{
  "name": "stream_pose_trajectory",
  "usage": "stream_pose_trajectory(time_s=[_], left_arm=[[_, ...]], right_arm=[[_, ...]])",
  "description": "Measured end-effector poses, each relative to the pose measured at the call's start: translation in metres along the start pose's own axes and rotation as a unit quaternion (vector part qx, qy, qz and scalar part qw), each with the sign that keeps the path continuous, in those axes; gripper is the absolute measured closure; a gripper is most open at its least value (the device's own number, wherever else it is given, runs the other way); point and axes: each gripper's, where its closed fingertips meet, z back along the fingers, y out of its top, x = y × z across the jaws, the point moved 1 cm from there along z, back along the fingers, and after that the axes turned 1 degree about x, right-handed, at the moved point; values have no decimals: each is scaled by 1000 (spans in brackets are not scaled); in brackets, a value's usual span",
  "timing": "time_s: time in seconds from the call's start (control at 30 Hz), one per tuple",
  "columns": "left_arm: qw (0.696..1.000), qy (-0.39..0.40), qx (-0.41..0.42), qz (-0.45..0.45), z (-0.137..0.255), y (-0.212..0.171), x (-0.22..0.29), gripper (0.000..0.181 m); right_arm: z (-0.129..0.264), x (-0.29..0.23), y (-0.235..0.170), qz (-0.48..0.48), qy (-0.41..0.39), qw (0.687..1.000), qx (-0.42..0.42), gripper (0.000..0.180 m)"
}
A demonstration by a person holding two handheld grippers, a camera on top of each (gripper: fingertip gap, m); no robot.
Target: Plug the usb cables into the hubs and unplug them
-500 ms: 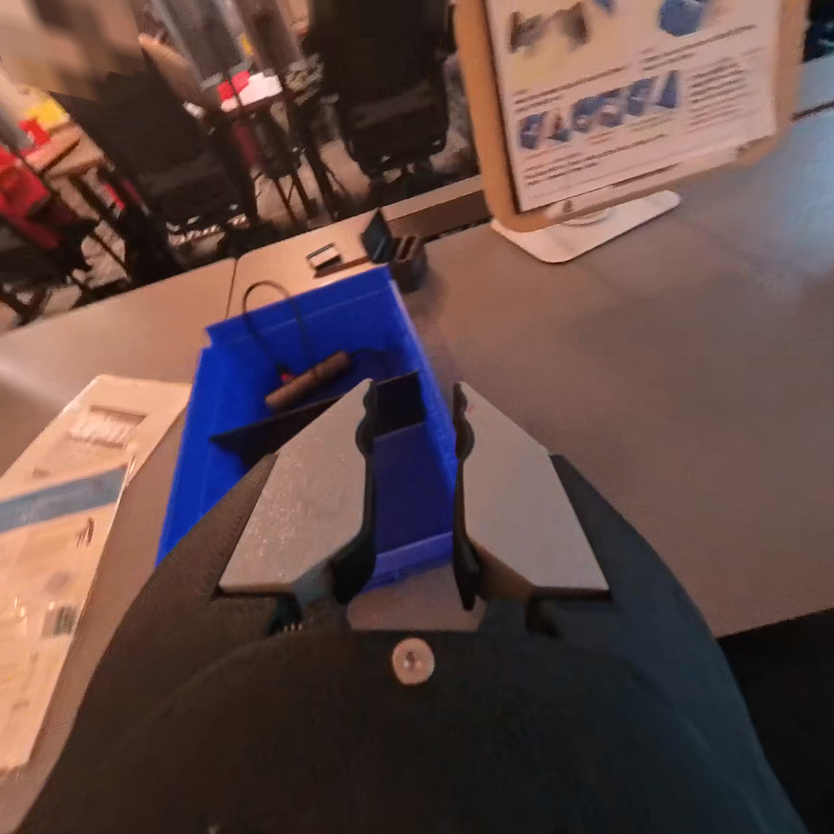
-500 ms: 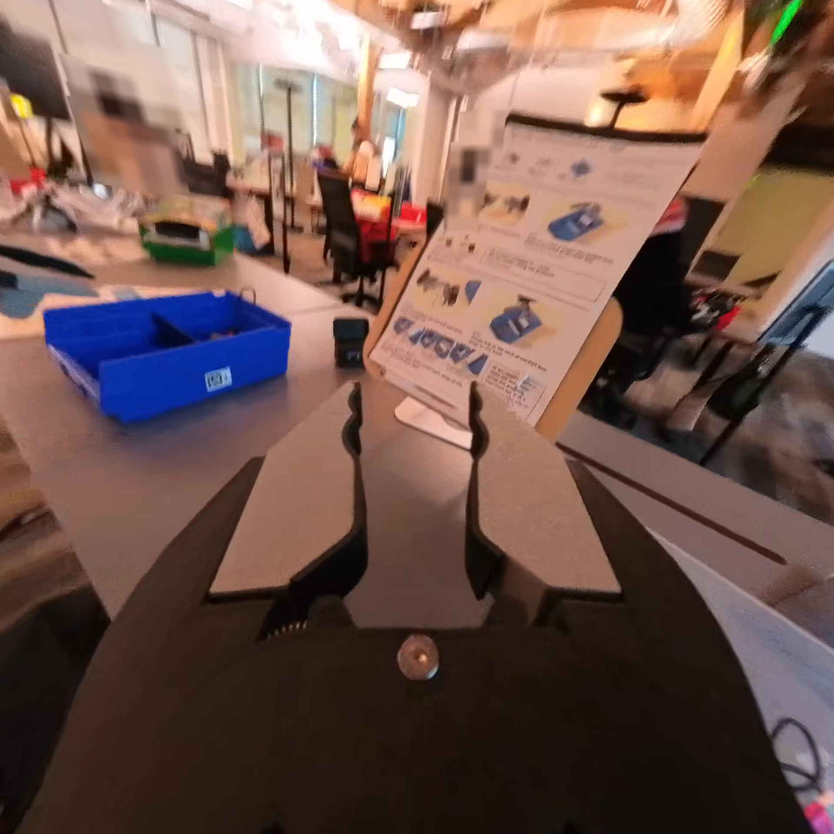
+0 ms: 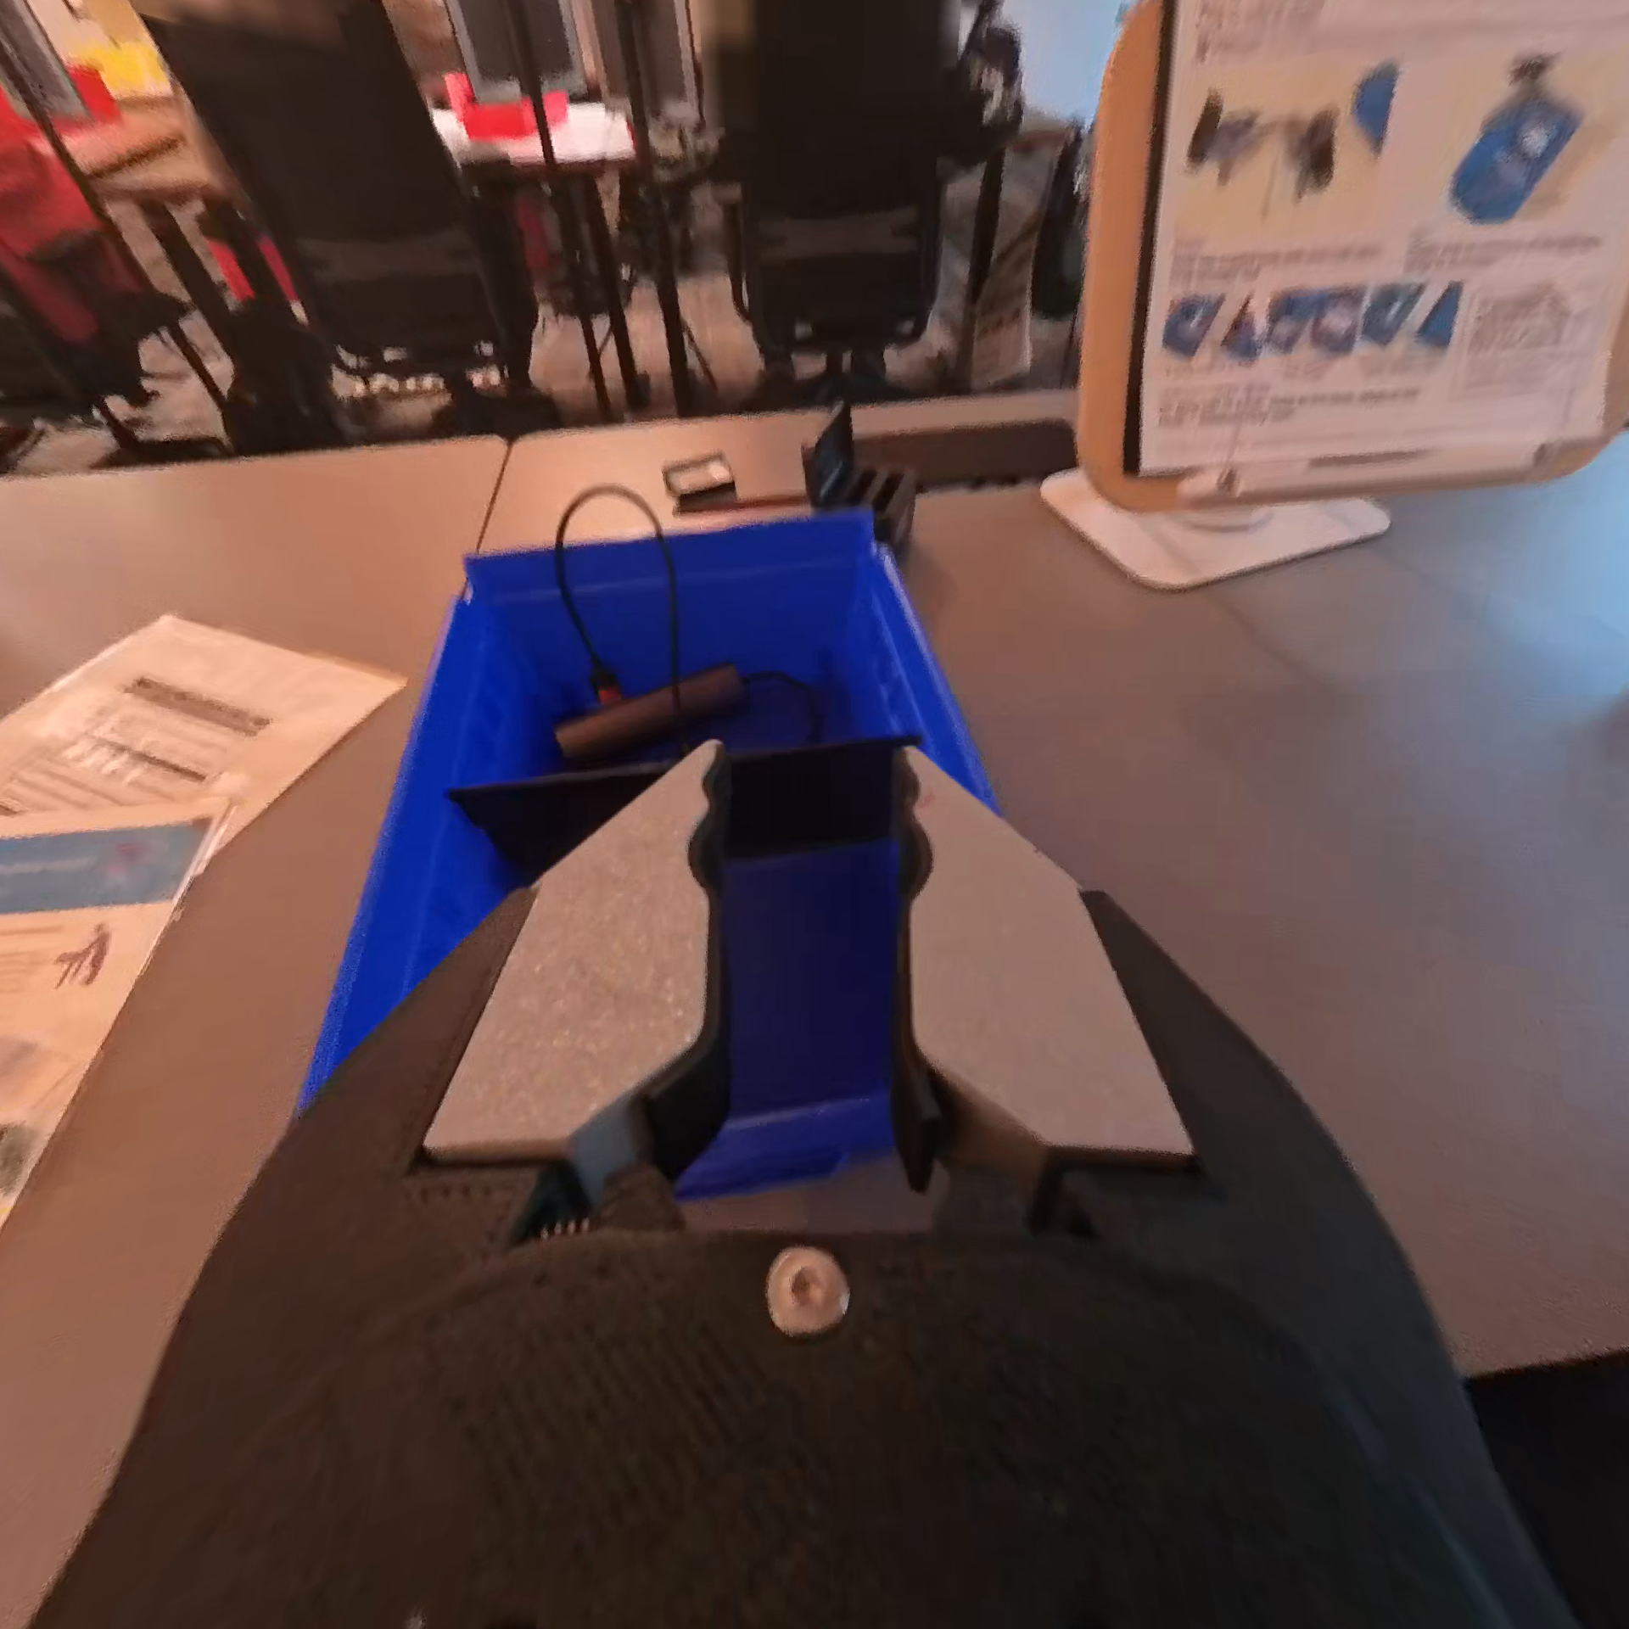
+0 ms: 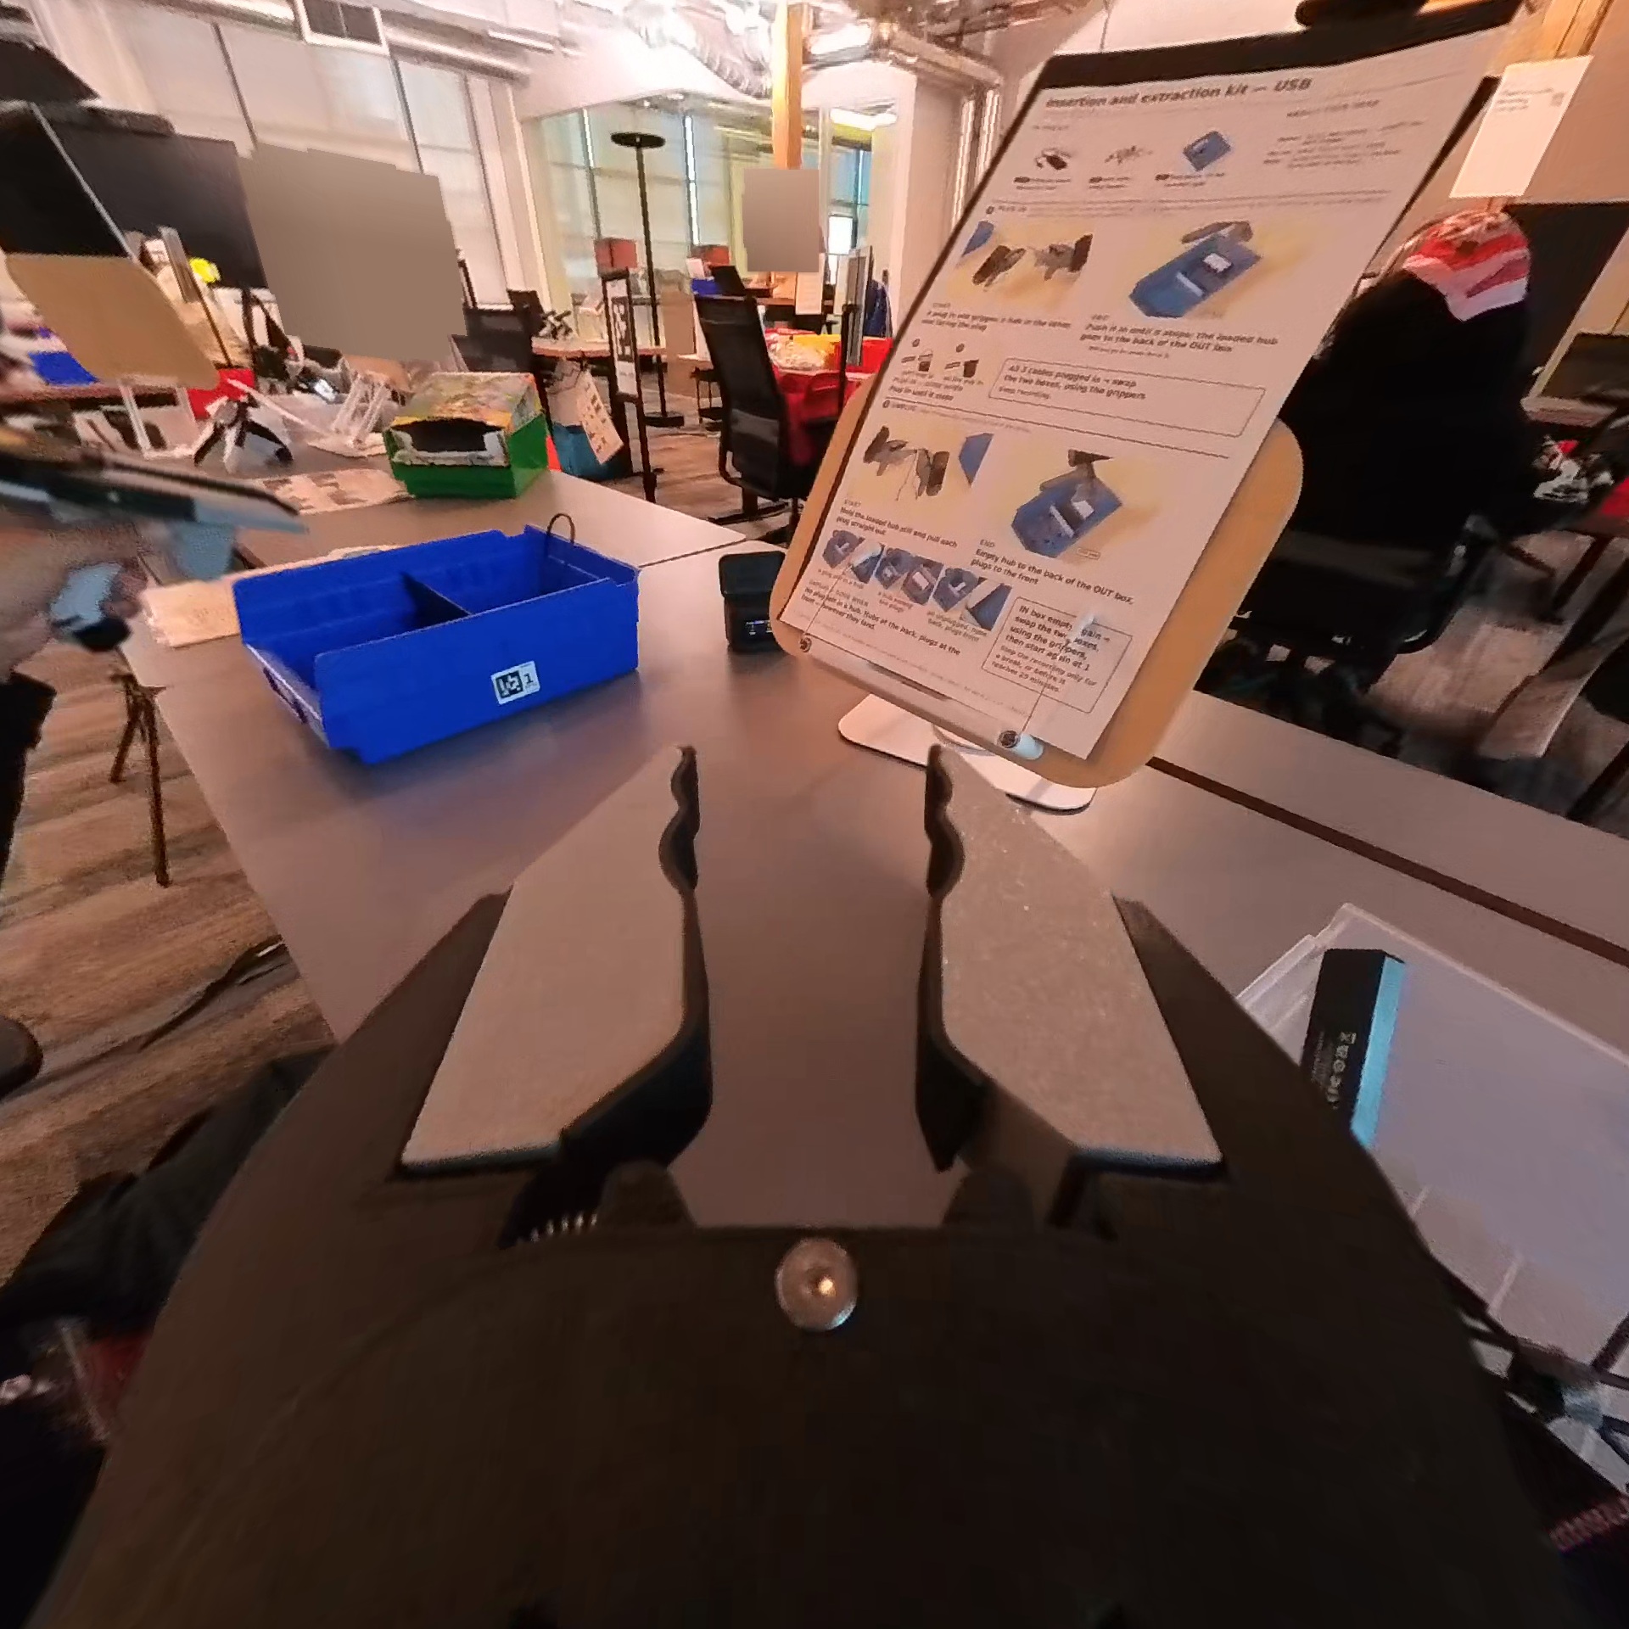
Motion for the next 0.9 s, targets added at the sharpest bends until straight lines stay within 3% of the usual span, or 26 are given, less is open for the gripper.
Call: stream_pose_trajectory(time_s=[0.1,0.3,0.37,0.57,0.67,0.7,0.9], left_arm=[[999,-34,24,16,-23,13,2,161],[978,-73,-183,70,-132,-27,-35,157],[970,-80,-214,87,-155,-32,-45,162],[953,-64,-272,113,-210,-47,-56,155],[949,-17,-298,101,-227,-62,-67,158],[946,-15,-310,97,-228,-65,-68,176],[965,19,-261,-1,-211,-14,-69,179]], right_arm=[[1,-2,-2,30,3,1000,-7,136],[-5,8,-11,68,-24,997,-34,145],[-6,8,-13,76,-20,996,-37,145],[2,16,-12,113,-44,992,-39,147],[5,15,-12,127,-48,990,-34,149],[5,16,-14,128,-49,990,-41,148],[11,15,-15,139,-49,988,-47,148]])
